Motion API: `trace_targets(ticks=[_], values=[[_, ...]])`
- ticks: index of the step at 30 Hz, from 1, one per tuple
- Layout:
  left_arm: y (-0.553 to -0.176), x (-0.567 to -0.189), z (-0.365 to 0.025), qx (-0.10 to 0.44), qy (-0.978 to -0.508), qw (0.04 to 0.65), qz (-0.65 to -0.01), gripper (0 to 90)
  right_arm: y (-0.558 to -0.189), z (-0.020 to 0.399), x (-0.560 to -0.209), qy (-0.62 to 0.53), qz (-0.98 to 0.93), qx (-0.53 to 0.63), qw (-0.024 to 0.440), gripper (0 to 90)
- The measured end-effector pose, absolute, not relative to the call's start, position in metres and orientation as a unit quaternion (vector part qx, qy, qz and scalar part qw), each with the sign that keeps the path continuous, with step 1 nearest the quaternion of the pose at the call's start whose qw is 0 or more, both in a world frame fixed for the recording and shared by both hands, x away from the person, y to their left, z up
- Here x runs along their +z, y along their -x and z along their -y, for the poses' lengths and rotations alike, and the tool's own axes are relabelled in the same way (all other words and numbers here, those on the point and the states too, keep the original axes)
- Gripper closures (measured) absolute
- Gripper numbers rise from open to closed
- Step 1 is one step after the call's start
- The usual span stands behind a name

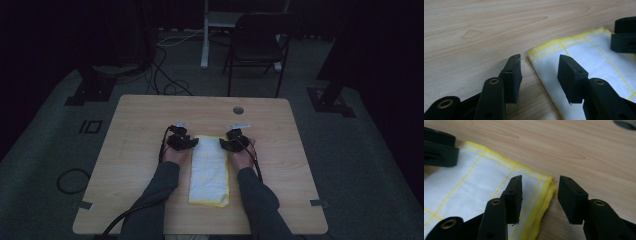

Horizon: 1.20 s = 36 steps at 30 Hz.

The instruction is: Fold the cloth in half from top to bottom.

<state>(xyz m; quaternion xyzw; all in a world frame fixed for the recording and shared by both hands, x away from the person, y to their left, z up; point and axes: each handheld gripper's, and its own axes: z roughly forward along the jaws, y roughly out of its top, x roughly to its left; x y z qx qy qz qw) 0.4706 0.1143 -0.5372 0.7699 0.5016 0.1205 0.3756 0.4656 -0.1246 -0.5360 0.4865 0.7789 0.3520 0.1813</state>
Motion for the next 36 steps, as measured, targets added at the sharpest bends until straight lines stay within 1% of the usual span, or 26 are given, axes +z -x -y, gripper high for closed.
trace_targets(ticks=[5,7,11,13,15,18,20,23,36], values=[[-0.471,-0.538,-0.111,0.133,-0.775,0.37,-0.494,54.6,-0.468,0.123,-0.539,-0.486,-0.782,0.348,0.178,53.9],[-0.471,-0.537,-0.11,0.136,-0.779,0.364,-0.492,54.7,-0.468,0.123,-0.539,-0.488,-0.782,0.346,0.173,55.7],[-0.472,-0.536,-0.105,0.111,-0.783,0.368,-0.489,58.4,-0.467,0.12,-0.538,-0.478,-0.789,0.344,0.172,65.8],[-0.471,-0.535,-0.103,0.114,-0.788,0.362,-0.485,60.9,-0.466,0.119,-0.538,-0.474,-0.792,0.346,0.167,71.7],[-0.471,-0.535,-0.102,0.109,-0.787,0.362,-0.488,65.8,-0.466,0.118,-0.538,-0.467,-0.797,0.346,0.165,77.8],[-0.472,-0.535,-0.102,0.106,-0.788,0.358,-0.489,77.0,-0.467,0.116,-0.536,-0.456,-0.806,0.338,0.167,83.0],[-0.472,-0.535,-0.103,0.099,-0.787,0.361,-0.49,81.7,-0.467,0.115,-0.535,-0.456,-0.807,0.337,0.167,84.6],[-0.472,-0.535,-0.103,0.093,-0.786,0.362,-0.492,85.2,-0.469,0.115,-0.534,-0.456,-0.807,0.335,0.166,85.8],[-0.473,-0.527,-0.106,0.103,-0.784,0.367,-0.49,86.4,-0.469,0.114,-0.523,-0.445,-0.805,0.35,0.18,86.1]])
